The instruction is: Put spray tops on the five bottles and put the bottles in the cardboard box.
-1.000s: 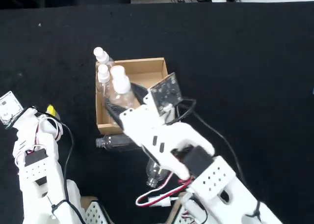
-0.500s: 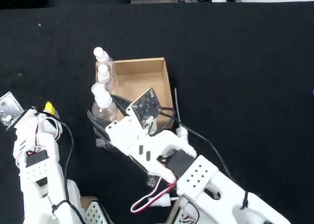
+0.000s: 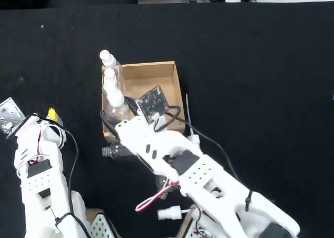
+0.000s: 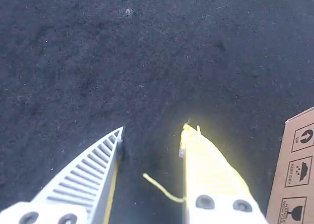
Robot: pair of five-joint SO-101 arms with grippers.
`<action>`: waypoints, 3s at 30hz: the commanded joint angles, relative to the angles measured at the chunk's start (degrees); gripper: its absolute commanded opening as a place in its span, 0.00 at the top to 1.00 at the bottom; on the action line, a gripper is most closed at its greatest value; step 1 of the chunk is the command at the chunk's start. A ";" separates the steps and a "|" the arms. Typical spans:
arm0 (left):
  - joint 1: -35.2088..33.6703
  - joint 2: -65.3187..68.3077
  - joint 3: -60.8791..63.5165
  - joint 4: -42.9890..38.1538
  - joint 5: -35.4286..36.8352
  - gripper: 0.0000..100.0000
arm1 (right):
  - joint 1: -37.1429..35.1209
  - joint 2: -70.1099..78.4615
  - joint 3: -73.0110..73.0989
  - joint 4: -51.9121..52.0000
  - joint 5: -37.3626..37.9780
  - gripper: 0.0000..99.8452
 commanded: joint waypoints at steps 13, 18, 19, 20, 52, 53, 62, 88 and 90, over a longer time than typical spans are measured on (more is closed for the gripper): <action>-0.84 -1.05 -1.01 -1.23 0.26 0.84 | 1.85 11.38 -13.05 -2.55 -0.26 0.99; -0.57 -1.05 -1.10 -1.23 0.26 0.84 | 1.85 13.14 -14.29 -2.55 -0.26 0.99; -0.57 -1.05 -1.10 -1.23 0.26 0.84 | 1.85 13.32 -14.73 -2.55 -0.18 0.99; -0.57 -1.05 -1.10 -1.23 0.26 0.84 | 1.85 13.49 -14.90 -2.55 -0.18 0.99; -0.57 -1.05 -1.01 -1.23 0.26 0.84 | 1.76 22.64 -8.48 -15.12 3.43 0.99; -0.57 -1.05 -1.01 -1.23 0.26 0.84 | 1.67 22.64 -8.40 -15.12 3.52 0.99; -0.57 -1.05 -0.92 -1.23 0.18 0.84 | 1.49 27.21 -9.01 -15.74 3.69 0.99; -0.57 -1.05 -1.01 -1.23 0.18 0.84 | -0.70 29.76 -9.10 -15.03 6.15 0.85; -0.57 -1.05 -1.01 -1.23 0.18 0.84 | -0.70 29.76 -9.10 -15.03 6.24 0.85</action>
